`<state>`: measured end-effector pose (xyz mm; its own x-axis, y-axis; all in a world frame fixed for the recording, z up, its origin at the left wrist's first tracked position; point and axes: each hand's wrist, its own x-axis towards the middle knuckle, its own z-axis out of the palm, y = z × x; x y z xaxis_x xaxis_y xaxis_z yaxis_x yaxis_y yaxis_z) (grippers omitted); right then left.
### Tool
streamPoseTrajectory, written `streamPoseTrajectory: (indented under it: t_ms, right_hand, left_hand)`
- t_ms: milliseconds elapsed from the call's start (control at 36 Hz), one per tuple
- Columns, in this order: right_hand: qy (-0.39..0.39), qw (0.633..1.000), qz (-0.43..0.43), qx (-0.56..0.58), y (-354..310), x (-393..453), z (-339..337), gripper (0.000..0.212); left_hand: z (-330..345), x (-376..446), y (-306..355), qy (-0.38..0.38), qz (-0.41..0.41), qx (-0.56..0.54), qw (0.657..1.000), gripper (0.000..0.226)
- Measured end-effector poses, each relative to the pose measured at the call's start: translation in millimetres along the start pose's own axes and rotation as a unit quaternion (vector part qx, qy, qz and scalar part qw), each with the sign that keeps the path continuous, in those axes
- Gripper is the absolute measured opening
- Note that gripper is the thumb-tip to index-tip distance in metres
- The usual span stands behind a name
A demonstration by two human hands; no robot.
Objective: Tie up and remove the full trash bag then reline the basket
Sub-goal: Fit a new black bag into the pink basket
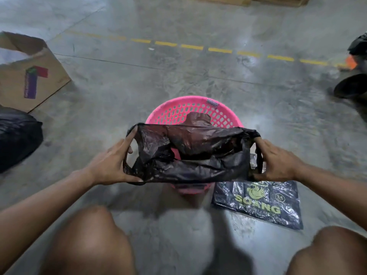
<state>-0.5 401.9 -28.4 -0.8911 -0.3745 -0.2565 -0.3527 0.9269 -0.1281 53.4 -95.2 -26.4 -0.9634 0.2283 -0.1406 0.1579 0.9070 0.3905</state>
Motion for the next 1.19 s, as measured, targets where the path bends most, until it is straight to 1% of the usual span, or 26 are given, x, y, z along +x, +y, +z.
streamPoseTrajectory:
  t_ms: [83, 139, 194, 250, 306, 361, 389, 417, 444, 472, 500, 528, 556, 611, 639, 667, 694, 722, 806, 861, 889, 944, 1000, 1056, 1139, 1194]
  right_hand:
    - [0.024, 0.999, 0.002, -0.034, 3, 1, 17, 0.133]
    - [0.036, 0.999, 0.016, -0.024, 5, 7, 22, 0.131]
    - [0.039, 0.998, 0.03, 0.033, 11, 19, 21, 0.126]
    - [0.027, 0.989, 0.035, 0.145, 17, 35, 15, 0.11]
    - [0.003, 0.953, 0.05, 0.3, 21, 49, 4, 0.076]
    - [0.0, 0.894, 0.074, 0.441, 21, 65, -8, 0.039]
    - [0.015, 0.866, 0.092, 0.491, 20, 72, -15, 0.028]
    - [0.03, 0.84, 0.11, 0.531, 19, 79, -22, 0.023]
    - [0.043, 0.815, 0.128, 0.564, 19, 86, -28, 0.021]
    - [0.051, 0.792, 0.143, 0.592, 19, 92, -34, 0.019]
    - [0.057, 0.773, 0.166, 0.61, 19, 97, -36, 0.018]
    - [0.067, 0.759, 0.189, 0.62, 20, 103, -38, 0.015]
    - [0.086, 0.755, 0.21, 0.615, 20, 108, -39, 0.011]
    - [0.159, 0.777, 0.226, 0.566, 20, 118, -38, 0.009]
    - [0.199, 0.79, 0.219, 0.537, 18, 121, -37, 0.007]
    - [0.232, 0.802, 0.204, 0.511, 17, 126, -40, 0.008]
    - [0.251, 0.815, 0.181, 0.49, 13, 128, -42, 0.011]
    - [0.259, 0.831, 0.153, 0.468, 9, 131, -48, 0.013]
    - [0.232, 0.904, 0.053, 0.356, -9, 138, -60, 0.023]
    - [0.181, 0.947, -0.002, 0.267, -20, 145, -62, 0.032]
    - [0.146, 0.964, -0.006, 0.224, -24, 147, -61, 0.036]
    - [0.073, 0.986, 0.003, 0.151, -30, 151, -59, 0.043]
    - [0.024, 0.991, 0.005, 0.133, -34, 150, -59, 0.033]
    - [0.023, 0.988, -0.001, 0.153, -38, 147, -59, 0.018]
    - [0.093, 0.972, 0.027, 0.213, -34, 149, -55, 0.003]
    - [0.133, 0.948, 0.066, 0.281, -29, 152, -50, 0.012]
  left_hand:
    - [10, 4, 0, 0.023, -0.011, 0.001, 1.0, 0.15]
    - [16, 13, -3, 0.04, -0.028, -0.006, 0.999, 0.15]
    - [18, 27, -8, 0.048, -0.04, -0.011, 0.998, 0.15]
    - [18, 43, -14, 0.052, -0.04, -0.035, 0.997, 0.149]
    - [13, 60, -17, 0.037, -0.03, -0.071, 0.996, 0.147]
    - [2, 76, -18, 0.0, -0.032, -0.128, 0.991, 0.14]
    - [-5, 83, -17, -0.027, -0.043, -0.174, 0.983, 0.135]
    - [-13, 88, -16, -0.064, -0.059, -0.23, 0.969, 0.128]
    - [-21, 92, -14, -0.102, -0.079, -0.294, 0.947, 0.119]
    - [-29, 95, -11, -0.121, -0.1, -0.359, 0.92, 0.106]
    - [-32, 98, -9, -0.117, -0.123, -0.419, 0.892, 0.09]
    - [-34, 103, -6, -0.086, -0.143, -0.462, 0.871, 0.073]
    - [-32, 109, -5, -0.031, -0.162, -0.482, 0.86, 0.054]
    - [-25, 119, -5, 0.118, -0.204, -0.462, 0.855, 0.022]
    - [-20, 122, -6, 0.183, -0.222, -0.44, 0.851, 0.015]
    - [-20, 126, -4, 0.228, -0.225, -0.427, 0.846, 0.013]
    - [-18, 127, -3, 0.248, -0.219, -0.408, 0.851, 0.012]
    - [-19, 130, 0, 0.253, -0.198, -0.391, 0.863, 0.014]
    - [-21, 135, 10, 0.202, -0.128, -0.312, 0.92, 0.042]
    - [-19, 138, 16, 0.164, -0.098, -0.223, 0.956, 0.058]
    - [-16, 141, 17, 0.155, -0.083, -0.175, 0.969, 0.061]
    - [-12, 144, 20, 0.154, -0.068, -0.116, 0.979, 0.058]
    - [-10, 145, 22, 0.165, -0.063, -0.086, 0.98, 0.043]
    - [-7, 145, 22, 0.167, -0.056, -0.058, 0.983, 0.028]
    - [-2, 145, 15, 0.17, -0.044, -0.048, 0.983, 0.02]
    - [-1, 148, 14, 0.182, -0.047, -0.073, 0.979, 0.015]
